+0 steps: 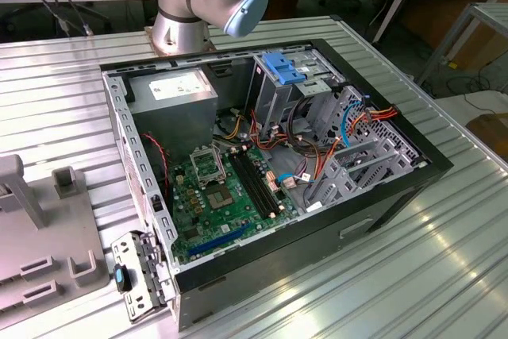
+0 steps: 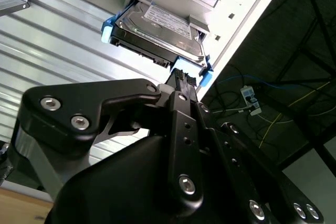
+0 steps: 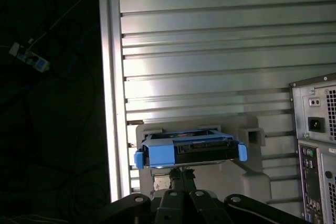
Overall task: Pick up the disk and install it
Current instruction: 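Reach for the disk, then pick up the disk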
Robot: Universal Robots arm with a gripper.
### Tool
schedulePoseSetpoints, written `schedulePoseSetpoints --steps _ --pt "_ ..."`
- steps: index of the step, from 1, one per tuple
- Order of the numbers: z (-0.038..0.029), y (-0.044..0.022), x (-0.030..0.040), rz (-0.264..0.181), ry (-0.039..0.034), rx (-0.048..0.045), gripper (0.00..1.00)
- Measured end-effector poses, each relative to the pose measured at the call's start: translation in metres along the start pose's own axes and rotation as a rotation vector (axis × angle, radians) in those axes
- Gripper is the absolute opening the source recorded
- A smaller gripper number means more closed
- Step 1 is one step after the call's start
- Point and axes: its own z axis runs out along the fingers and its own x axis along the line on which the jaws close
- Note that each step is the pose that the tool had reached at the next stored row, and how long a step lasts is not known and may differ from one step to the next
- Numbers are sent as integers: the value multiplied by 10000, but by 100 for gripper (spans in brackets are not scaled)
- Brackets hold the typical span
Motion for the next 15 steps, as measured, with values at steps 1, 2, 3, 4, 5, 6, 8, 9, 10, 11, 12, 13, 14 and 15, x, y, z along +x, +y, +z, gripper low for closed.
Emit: schedulePoseSetpoints --steps 1,2,3,4,5,6,8,9,10,11,12,13,14,15 --pt "0 0 0 0 0 0 11" --pt "1 0 0 0 0 0 11" --pt "1 0 0 0 0 0 11" --pt "1 0 0 0 0 0 11" --pt "1 0 0 0 0 0 11" --pt "1 0 0 0 0 0 11" --pt "2 0 0 -1 0 0 11" --pt "2 0 0 -2 0 0 11" --pt "2 0 0 -11 0 0 11" --pt "2 0 0 -87 3 -3 11" --pt "2 1 1 -178 7 -4 11" --pt "2 1 1 -262 10 -6 11" --pt "3 1 1 -336 13 -7 11" --pt "2 1 1 -410 17 -8 11"
